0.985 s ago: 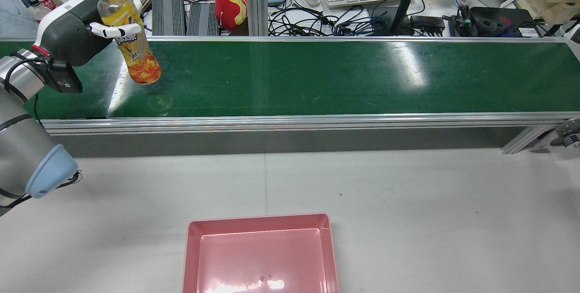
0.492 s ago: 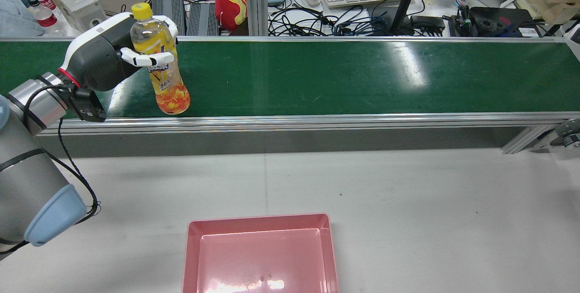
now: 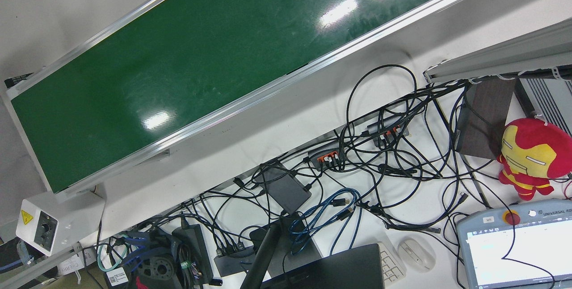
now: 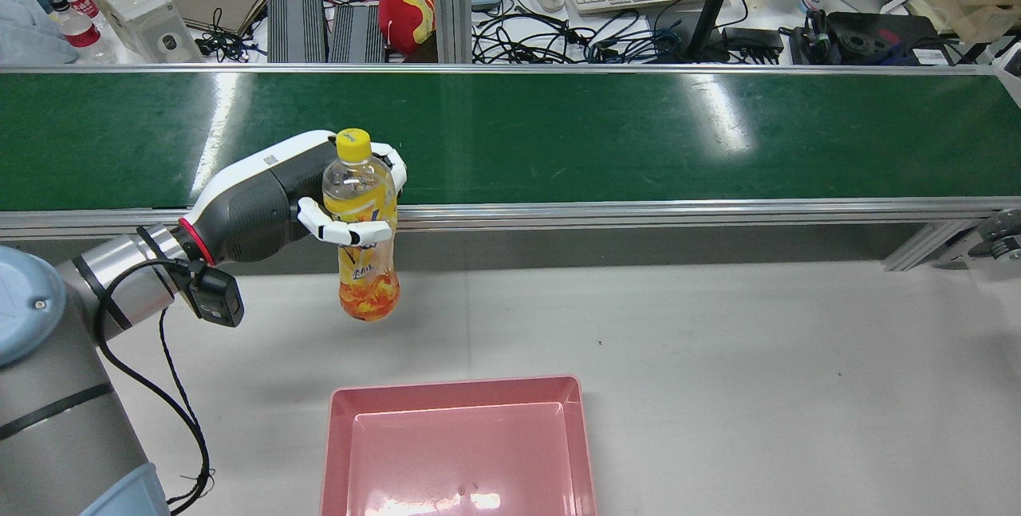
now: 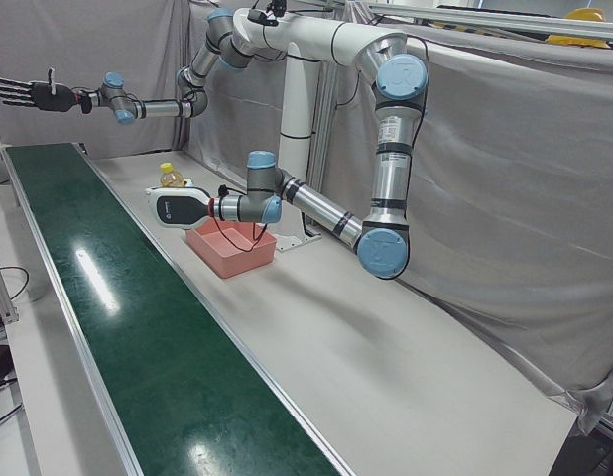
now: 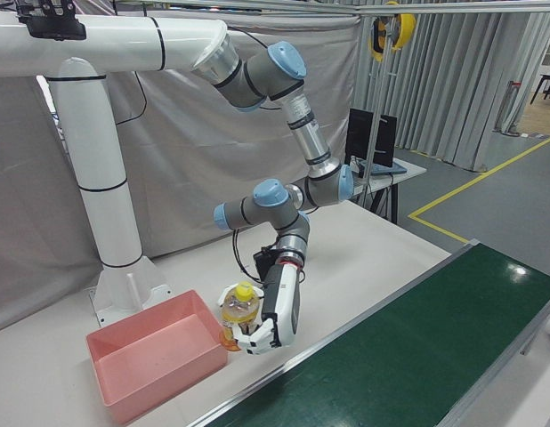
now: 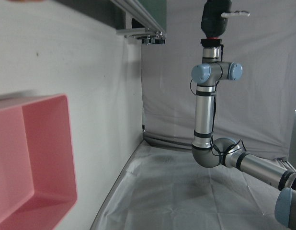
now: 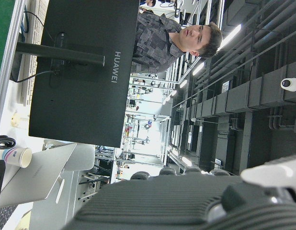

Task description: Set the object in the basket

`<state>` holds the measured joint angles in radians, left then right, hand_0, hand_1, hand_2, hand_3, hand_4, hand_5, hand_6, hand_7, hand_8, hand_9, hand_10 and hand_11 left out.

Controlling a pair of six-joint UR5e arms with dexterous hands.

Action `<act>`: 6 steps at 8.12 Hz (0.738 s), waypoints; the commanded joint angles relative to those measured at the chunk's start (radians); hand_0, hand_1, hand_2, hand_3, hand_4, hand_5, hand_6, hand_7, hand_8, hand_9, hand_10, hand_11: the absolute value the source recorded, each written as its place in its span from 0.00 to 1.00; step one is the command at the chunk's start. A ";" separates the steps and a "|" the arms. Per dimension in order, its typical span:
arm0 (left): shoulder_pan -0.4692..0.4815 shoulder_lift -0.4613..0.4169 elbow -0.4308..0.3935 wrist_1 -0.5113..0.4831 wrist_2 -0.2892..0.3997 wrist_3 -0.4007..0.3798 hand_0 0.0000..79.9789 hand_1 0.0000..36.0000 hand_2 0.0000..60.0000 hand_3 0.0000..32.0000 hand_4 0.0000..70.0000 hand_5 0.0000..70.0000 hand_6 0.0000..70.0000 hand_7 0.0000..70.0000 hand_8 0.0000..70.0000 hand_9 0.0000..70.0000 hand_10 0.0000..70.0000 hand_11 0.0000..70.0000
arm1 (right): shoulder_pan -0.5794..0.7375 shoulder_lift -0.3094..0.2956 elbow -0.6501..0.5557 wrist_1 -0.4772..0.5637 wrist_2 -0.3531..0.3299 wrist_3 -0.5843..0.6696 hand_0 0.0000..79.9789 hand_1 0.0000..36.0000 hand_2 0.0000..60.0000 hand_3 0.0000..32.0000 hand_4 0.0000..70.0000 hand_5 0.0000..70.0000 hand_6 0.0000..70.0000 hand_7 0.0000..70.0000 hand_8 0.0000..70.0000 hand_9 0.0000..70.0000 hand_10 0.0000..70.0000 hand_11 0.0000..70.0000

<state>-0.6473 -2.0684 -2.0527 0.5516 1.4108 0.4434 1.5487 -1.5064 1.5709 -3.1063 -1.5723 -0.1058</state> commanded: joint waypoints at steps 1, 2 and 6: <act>0.174 -0.010 -0.021 0.039 -0.001 0.081 0.60 0.37 0.93 0.00 0.61 1.00 0.85 0.86 1.00 1.00 0.89 1.00 | 0.001 0.000 0.000 0.000 0.000 0.000 0.00 0.00 0.00 0.00 0.00 0.00 0.00 0.00 0.00 0.00 0.00 0.00; 0.211 -0.010 -0.021 0.045 -0.007 0.103 0.60 0.38 0.92 0.00 0.61 1.00 0.85 0.86 1.00 1.00 0.87 1.00 | 0.001 0.000 0.000 0.000 0.000 0.000 0.00 0.00 0.00 0.00 0.00 0.00 0.00 0.00 0.00 0.00 0.00 0.00; 0.241 -0.007 -0.020 0.086 -0.003 0.141 0.60 0.37 0.84 0.00 0.59 1.00 0.80 0.82 0.94 1.00 0.78 1.00 | -0.001 0.000 -0.002 0.000 0.000 0.000 0.00 0.00 0.00 0.00 0.00 0.00 0.00 0.00 0.00 0.00 0.00 0.00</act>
<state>-0.4111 -2.0782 -2.0730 0.6120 1.4034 0.5762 1.5493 -1.5064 1.5695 -3.1063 -1.5724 -0.1058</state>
